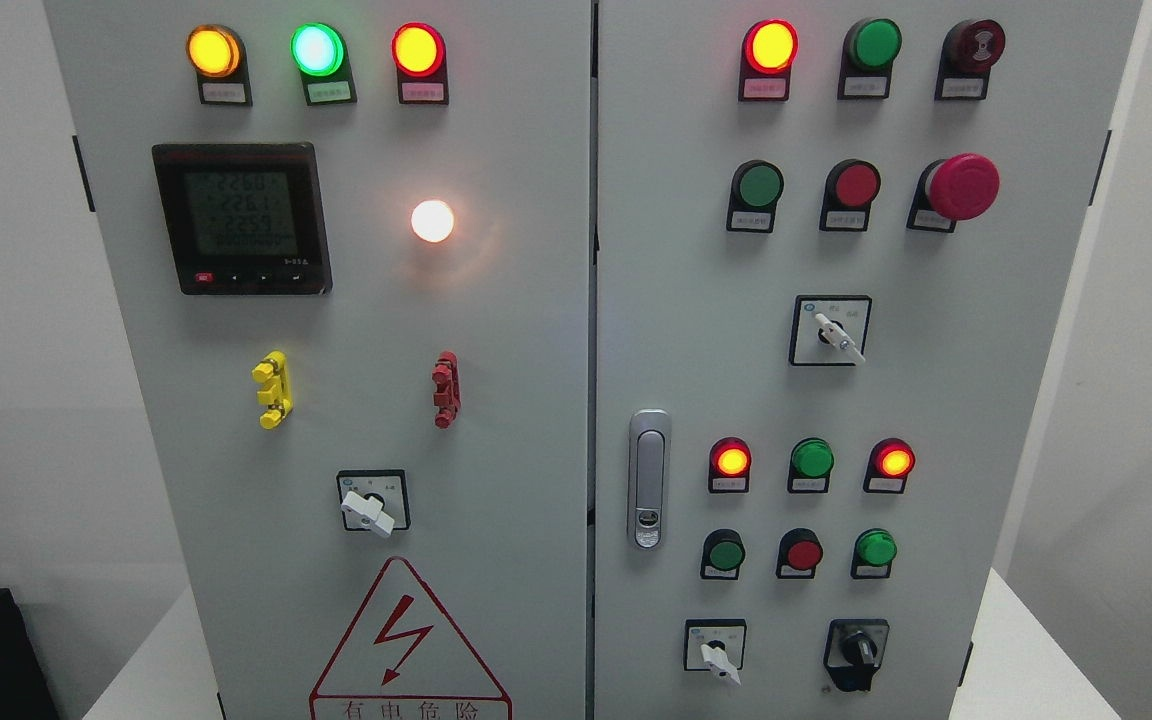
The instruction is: Trip black knob to open circuit
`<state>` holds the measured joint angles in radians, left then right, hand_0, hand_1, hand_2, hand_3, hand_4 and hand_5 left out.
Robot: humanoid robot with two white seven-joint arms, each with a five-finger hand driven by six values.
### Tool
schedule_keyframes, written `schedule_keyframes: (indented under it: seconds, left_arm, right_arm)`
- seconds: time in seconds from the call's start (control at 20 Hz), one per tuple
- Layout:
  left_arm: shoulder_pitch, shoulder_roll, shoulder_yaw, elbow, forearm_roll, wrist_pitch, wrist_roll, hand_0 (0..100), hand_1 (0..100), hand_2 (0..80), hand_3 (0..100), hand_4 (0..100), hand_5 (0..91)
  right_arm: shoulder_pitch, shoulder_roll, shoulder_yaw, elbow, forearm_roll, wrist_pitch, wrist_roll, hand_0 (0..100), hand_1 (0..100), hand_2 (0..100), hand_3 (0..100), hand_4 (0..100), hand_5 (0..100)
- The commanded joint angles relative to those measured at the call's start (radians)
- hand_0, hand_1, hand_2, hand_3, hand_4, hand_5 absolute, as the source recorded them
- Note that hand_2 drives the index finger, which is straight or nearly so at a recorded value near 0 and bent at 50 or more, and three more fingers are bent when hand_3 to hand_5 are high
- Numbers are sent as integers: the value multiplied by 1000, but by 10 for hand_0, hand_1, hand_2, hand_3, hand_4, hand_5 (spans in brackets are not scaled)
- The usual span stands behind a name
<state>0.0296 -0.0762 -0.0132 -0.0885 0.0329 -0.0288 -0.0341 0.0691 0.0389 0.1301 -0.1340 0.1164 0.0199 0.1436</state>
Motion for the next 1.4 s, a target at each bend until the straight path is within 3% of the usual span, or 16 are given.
schedule_keyframes:
  seconds: [0.0, 0.85, 1.35]
  left_arm:
    - [0, 0, 1, 1, 2, 1, 0, 120, 389, 0, 0, 0, 0]
    - [0, 0, 1, 1, 2, 1, 0, 120, 389, 0, 0, 0, 0]
    - [0, 0, 1, 1, 2, 1, 0, 120, 389, 0, 0, 0, 0]
  right_arm:
    - [-2, 4, -4, 1, 0, -5, 1, 97, 282, 0, 0, 0, 0]
    - [-3, 6, -6, -19, -12, -15, -1, 94, 290, 0, 0, 0, 0]
    - [86, -1, -7, -272, -15, -15, -10, 109, 323, 0, 0, 0, 0]
